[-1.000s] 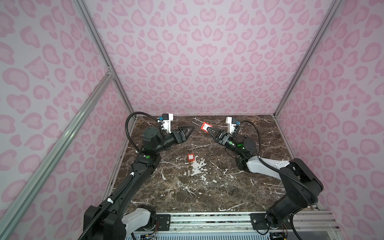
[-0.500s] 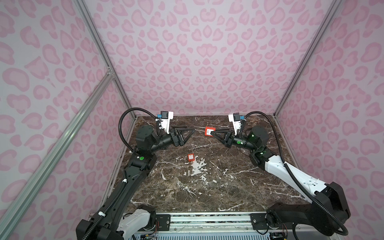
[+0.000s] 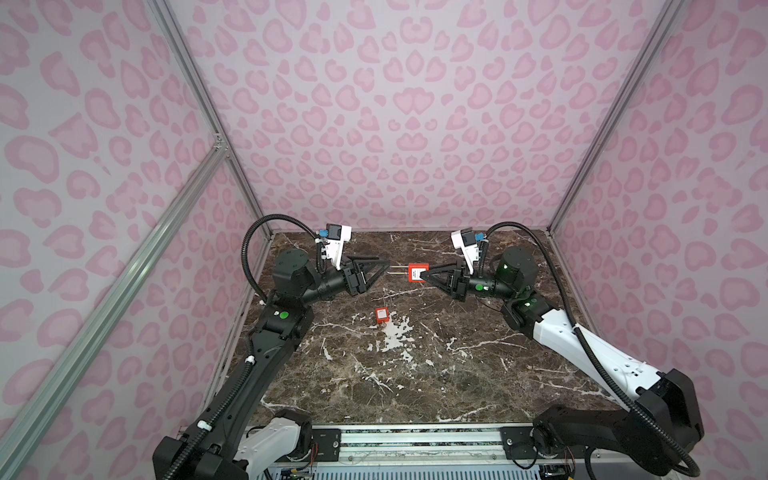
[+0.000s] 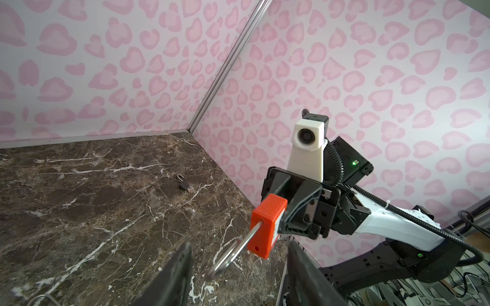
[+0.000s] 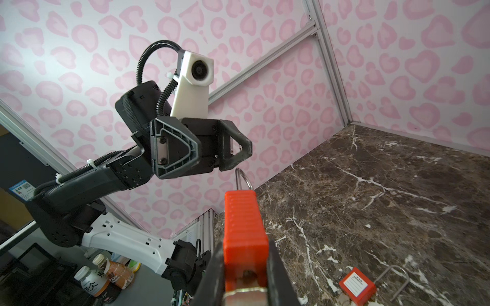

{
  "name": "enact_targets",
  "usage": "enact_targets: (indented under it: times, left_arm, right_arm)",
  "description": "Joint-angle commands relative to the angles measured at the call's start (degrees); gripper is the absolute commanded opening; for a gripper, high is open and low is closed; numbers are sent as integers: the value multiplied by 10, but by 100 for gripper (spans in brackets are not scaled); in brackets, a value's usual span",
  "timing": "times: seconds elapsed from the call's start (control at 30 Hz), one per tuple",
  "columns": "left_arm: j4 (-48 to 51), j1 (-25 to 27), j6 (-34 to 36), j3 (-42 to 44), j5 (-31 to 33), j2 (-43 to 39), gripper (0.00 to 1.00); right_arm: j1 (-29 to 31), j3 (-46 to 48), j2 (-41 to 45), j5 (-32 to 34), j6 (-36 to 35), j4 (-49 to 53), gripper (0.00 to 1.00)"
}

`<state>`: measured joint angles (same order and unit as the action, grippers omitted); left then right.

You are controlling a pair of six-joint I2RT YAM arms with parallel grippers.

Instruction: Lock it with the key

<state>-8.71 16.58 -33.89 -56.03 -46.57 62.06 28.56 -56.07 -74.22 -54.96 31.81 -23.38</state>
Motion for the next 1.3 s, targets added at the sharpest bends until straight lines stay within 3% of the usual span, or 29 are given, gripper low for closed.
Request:
enact_targets:
  times: [0.0, 0.2, 0.3, 0.7, 0.9, 1.17, 1.27]
  left_arm:
    - [-15, 0, 1, -5, -8, 2, 54]
    - [-18, 5, -9, -4, -12, 5, 38]
    - [-18, 6, -12, -2, -12, 7, 37]
    - [-18, 10, -22, -1, -9, 11, 23]
    - [-18, 10, -23, 1, -7, 9, 22]
    - [-36, 13, -30, -1, -14, 15, 4]
    - [-38, 15, -30, -2, -17, 16, 4]
  right_arm:
    - [-2, -4, -4, -26, 35, -53, 9]
    - [-14, 1, -15, -29, 96, -124, 9]
    - [-16, -4, -26, -34, 118, -149, 9]
    - [-16, -8, -43, -32, 124, -162, 8]
    - [-16, -5, -47, -34, 126, -164, 8]
    - [-16, 1, -53, -30, 133, -180, 7]
    - [-16, 1, -57, -34, 131, -179, 7]
